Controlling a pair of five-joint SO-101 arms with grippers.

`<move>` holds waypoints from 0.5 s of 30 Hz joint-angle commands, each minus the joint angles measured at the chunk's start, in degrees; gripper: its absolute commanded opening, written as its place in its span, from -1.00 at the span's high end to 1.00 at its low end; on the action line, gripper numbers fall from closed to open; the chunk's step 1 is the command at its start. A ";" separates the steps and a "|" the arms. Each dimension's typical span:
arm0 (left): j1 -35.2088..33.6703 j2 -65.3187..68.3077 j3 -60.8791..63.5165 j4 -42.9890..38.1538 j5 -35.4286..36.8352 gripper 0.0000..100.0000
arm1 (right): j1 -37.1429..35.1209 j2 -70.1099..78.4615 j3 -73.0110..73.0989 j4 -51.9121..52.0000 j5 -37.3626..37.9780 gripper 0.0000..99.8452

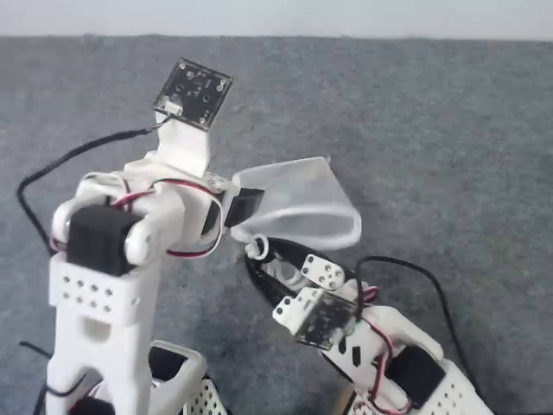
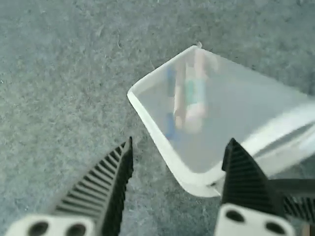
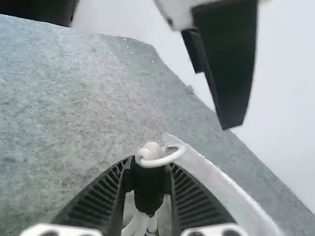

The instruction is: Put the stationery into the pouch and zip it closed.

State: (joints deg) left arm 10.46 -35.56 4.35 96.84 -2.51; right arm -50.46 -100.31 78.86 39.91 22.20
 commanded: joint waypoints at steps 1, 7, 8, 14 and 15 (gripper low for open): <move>0.00 -2.46 -3.30 0.26 -0.79 0.44 | 2.68 -3.91 -0.97 0.84 0.62 0.99; 0.79 -2.55 -3.30 3.34 -7.30 0.45 | 7.52 -3.74 -1.23 0.48 0.62 0.99; 0.53 -2.55 -3.30 3.43 -7.56 0.45 | 8.04 -3.74 -1.32 0.48 0.62 0.99; 0.97 -2.64 -1.54 3.60 -7.65 0.45 | 12.26 -3.74 -2.81 0.57 0.62 0.99; 0.97 -2.64 -1.45 3.60 -7.65 0.45 | 13.32 -3.74 -2.81 0.57 0.62 0.99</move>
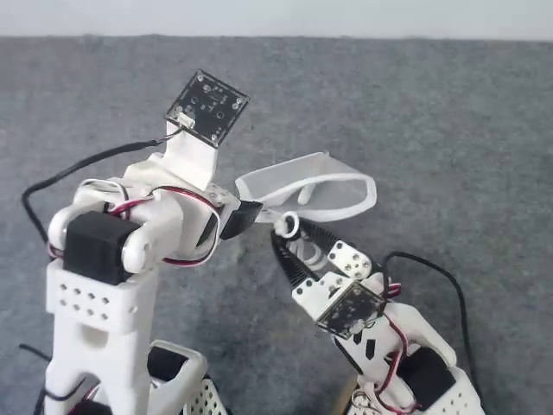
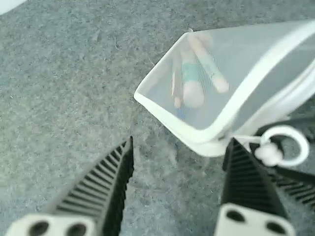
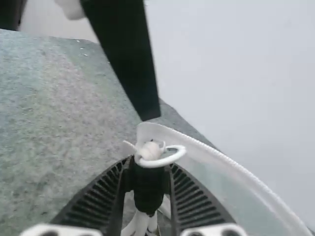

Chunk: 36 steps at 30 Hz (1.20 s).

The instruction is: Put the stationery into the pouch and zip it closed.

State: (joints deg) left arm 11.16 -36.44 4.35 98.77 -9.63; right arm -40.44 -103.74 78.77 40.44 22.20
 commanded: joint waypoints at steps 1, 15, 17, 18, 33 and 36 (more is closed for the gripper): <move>0.18 -1.76 -1.45 1.76 -0.53 0.45 | 4.35 -0.31 -2.73 -0.04 0.62 0.99; 8.62 -20.04 22.73 -11.69 -3.52 0.45 | 9.01 -0.31 -3.69 -0.04 0.53 0.99; 9.05 -21.80 26.95 -16.18 -3.52 0.45 | 10.77 -0.31 -4.22 -0.04 0.53 0.99; 9.05 -22.51 28.62 -18.20 -3.52 0.45 | 11.91 -0.31 -4.57 -0.04 0.53 0.99; 18.46 -24.44 46.46 -42.55 -3.43 0.45 | 14.64 -0.31 -5.27 1.01 0.62 0.99; 18.20 -24.44 46.81 -44.48 -3.87 0.45 | 14.55 -0.31 -5.54 2.15 0.53 0.99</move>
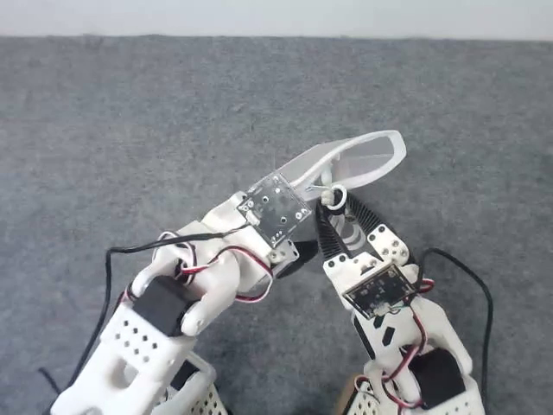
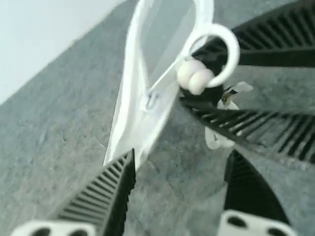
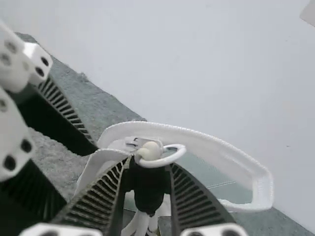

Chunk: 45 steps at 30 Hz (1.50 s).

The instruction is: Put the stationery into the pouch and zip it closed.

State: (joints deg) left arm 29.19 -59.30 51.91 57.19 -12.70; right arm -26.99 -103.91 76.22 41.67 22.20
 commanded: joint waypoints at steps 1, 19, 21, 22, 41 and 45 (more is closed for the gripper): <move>0.09 -1.58 -0.75 -2.99 -0.88 0.45 | 1.10 -0.13 -2.99 0.92 0.53 0.99; -4.48 -7.82 -0.75 2.20 -7.65 0.45 | 1.10 -0.13 -2.90 0.84 0.62 0.99; -4.48 -9.41 -0.66 1.67 -7.74 0.45 | 1.10 -0.13 -2.90 0.92 0.62 0.99; -4.48 -9.58 -0.22 0.70 -7.74 0.45 | 1.10 -0.13 -2.90 0.92 0.62 0.99; -5.89 -9.49 13.49 -25.14 -14.51 0.45 | 1.19 -0.13 -2.90 1.27 0.79 0.99; -5.36 -9.41 13.58 -25.41 -14.51 0.45 | 1.10 -0.13 -2.90 1.27 0.88 0.99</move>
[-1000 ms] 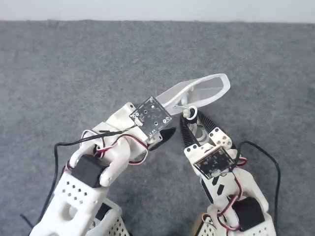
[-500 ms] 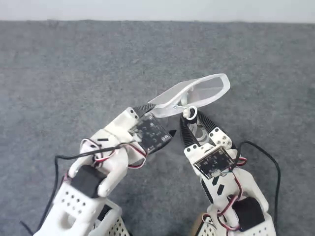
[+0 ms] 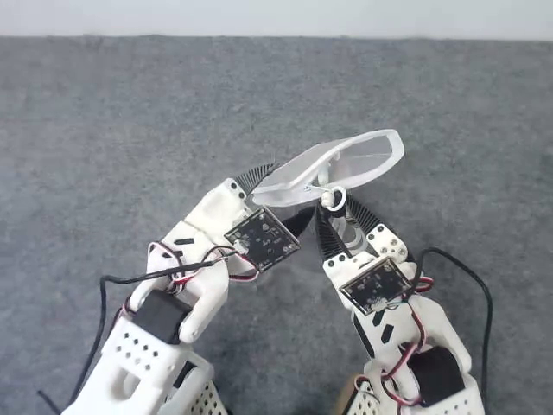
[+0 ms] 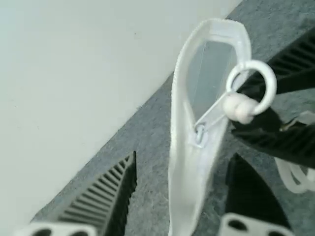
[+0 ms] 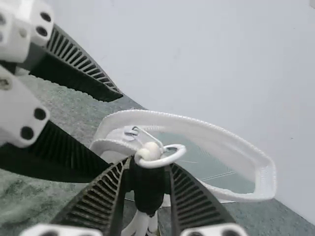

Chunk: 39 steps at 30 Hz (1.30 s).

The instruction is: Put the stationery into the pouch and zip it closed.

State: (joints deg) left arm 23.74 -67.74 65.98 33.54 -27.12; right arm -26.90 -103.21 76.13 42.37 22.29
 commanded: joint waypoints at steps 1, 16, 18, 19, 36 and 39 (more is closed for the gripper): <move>0.62 -0.97 -0.48 -1.76 -0.09 0.45 | 1.01 -0.84 -2.81 0.57 0.70 0.99; 3.43 -1.49 4.88 -7.91 -0.09 0.58 | -3.65 -0.84 -7.74 8.04 0.88 0.99; 4.75 -1.49 5.05 -7.91 -0.09 0.63 | -3.74 -0.84 -7.74 8.04 0.88 0.99; 5.27 -1.41 5.14 -7.82 -0.09 0.64 | -3.82 -0.84 -7.74 8.04 0.88 0.99; 7.12 -1.49 8.57 -7.82 -0.18 0.98 | -3.47 -0.84 -5.27 3.21 0.53 0.99; 6.95 -1.58 9.19 -7.82 -0.18 0.98 | -0.84 -0.84 -5.36 2.33 -0.97 0.99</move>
State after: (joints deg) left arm 31.03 -68.44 75.12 27.12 -27.12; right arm -30.15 -103.21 72.00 47.47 22.64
